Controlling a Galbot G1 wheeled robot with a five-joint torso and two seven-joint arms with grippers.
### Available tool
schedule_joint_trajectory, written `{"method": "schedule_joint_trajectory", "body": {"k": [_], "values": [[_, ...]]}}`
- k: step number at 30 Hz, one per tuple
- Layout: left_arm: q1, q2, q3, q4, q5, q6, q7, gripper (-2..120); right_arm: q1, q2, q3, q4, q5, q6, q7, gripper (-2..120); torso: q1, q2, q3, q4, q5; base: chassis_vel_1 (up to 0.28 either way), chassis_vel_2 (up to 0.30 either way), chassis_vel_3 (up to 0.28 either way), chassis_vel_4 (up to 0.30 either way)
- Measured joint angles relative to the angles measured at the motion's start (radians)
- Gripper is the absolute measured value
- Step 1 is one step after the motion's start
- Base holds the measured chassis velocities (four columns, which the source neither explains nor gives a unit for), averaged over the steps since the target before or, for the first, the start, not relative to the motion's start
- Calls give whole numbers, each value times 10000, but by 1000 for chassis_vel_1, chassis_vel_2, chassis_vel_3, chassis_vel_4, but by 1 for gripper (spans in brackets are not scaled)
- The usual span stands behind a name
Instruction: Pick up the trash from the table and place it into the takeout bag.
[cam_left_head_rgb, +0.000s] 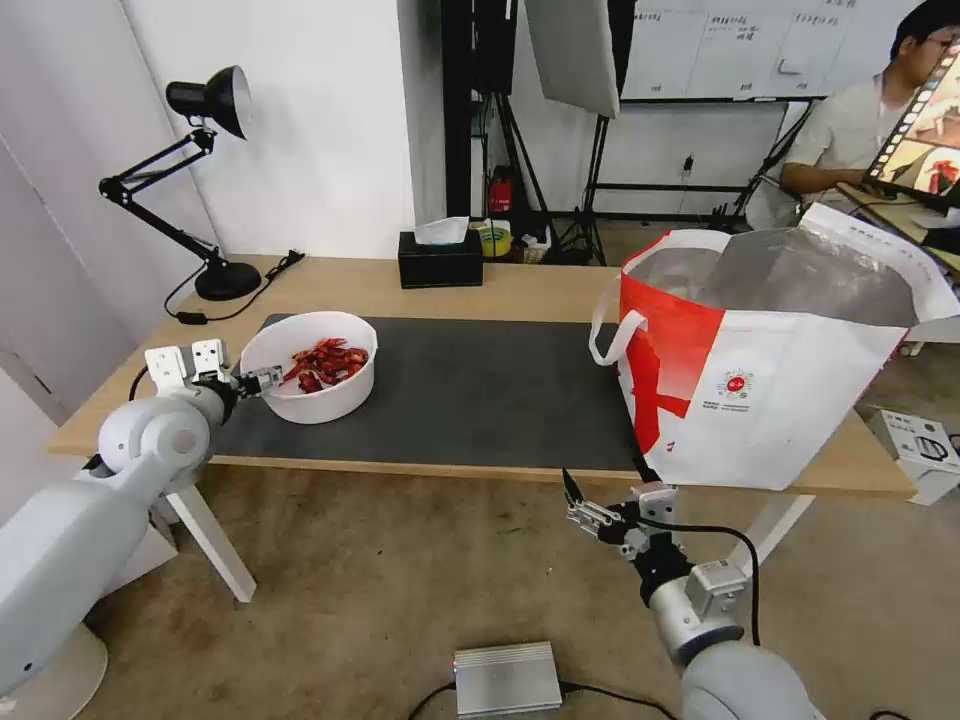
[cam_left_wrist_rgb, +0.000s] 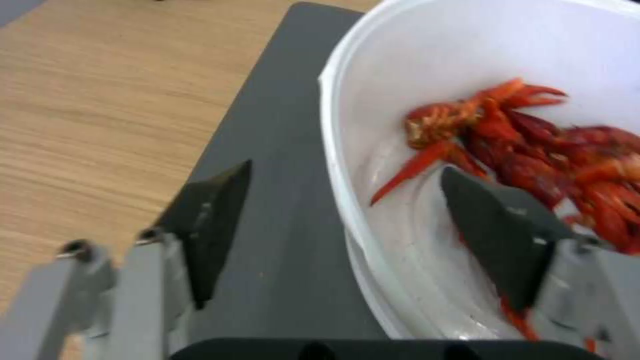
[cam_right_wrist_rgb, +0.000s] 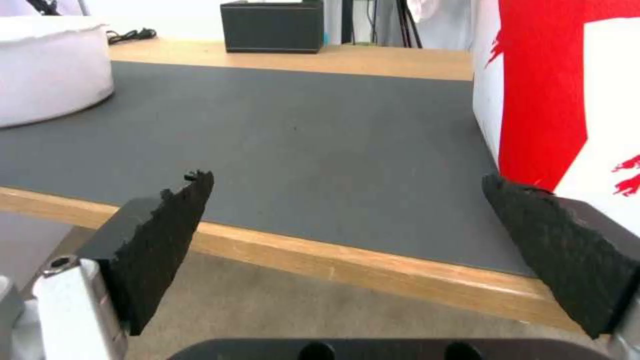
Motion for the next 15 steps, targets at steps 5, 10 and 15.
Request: {"method": "schedule_joint_trajectory", "body": {"k": [5, 10, 15], "values": [[-117, 40, 84, -39, -69, 106, -86, 52, 0, 0, 0, 0, 0, 0, 0, 100, 0, 0, 0, 0, 0, 0, 0, 0, 0], [-128, 67, 112, -82, -74, 134, -123, 32, 0, 0, 0, 0, 0, 0, 0, 100, 0, 0, 0, 0, 0, 0, 0, 0, 0], [-124, 118, 115, -84, -97, 142, -126, 19, 0, 0, 0, 0, 0, 0, 0, 100, 0, 0, 0, 0, 0, 0, 0, 0, 0]]}}
